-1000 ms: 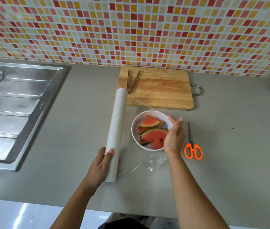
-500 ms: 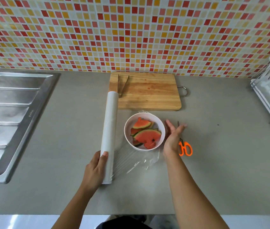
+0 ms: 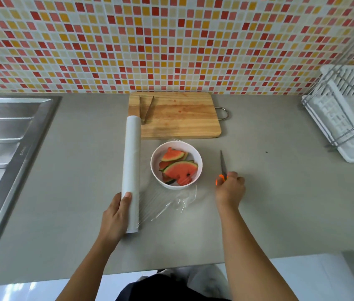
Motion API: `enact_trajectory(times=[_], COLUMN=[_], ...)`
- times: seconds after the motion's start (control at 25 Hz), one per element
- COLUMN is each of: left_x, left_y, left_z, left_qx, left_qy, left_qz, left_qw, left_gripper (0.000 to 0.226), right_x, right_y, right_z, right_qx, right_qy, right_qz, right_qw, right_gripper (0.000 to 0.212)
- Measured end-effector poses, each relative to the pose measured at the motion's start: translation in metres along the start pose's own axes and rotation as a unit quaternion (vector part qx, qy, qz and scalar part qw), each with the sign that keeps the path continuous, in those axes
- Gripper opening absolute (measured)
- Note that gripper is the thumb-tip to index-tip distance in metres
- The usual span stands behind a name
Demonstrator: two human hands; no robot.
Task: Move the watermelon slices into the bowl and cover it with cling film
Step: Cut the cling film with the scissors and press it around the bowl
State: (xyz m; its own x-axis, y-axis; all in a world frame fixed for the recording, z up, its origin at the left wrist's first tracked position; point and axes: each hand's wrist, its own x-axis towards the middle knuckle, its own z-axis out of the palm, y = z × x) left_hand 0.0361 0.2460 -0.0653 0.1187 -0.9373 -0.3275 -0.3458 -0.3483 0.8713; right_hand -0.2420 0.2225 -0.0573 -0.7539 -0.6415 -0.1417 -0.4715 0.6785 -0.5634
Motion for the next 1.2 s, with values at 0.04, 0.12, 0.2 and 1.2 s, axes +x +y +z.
enact_trajectory(times=[0.04,0.12,0.2,1.2], left_x=[0.000,0.001,0.001,-0.007], left_y=[0.000,-0.002,-0.002,0.007], left_z=[0.000,0.000,0.001,0.002], left_qx=[-0.001,-0.001,-0.008,0.019], left_qy=[0.002,0.005,0.002,0.018], left_qz=[-0.001,-0.004,-0.005,-0.008], left_qw=[1.000,1.000,1.000,1.000], left_gripper=[0.042,0.040,0.038,0.051], right_x=[0.001,0.001,0.000,-0.203], right_y=[0.001,0.004,0.004,0.002], right_z=[-0.001,-0.003,-0.007,0.007], right_qx=[0.001,-0.017,-0.025,0.292], right_qy=[0.000,-0.003,-0.004,-0.299], right_qz=[0.000,-0.011,-0.031,-0.118], right_qw=[1.000,1.000,0.999,0.901], right_gripper=[0.030,0.028,0.026,0.033])
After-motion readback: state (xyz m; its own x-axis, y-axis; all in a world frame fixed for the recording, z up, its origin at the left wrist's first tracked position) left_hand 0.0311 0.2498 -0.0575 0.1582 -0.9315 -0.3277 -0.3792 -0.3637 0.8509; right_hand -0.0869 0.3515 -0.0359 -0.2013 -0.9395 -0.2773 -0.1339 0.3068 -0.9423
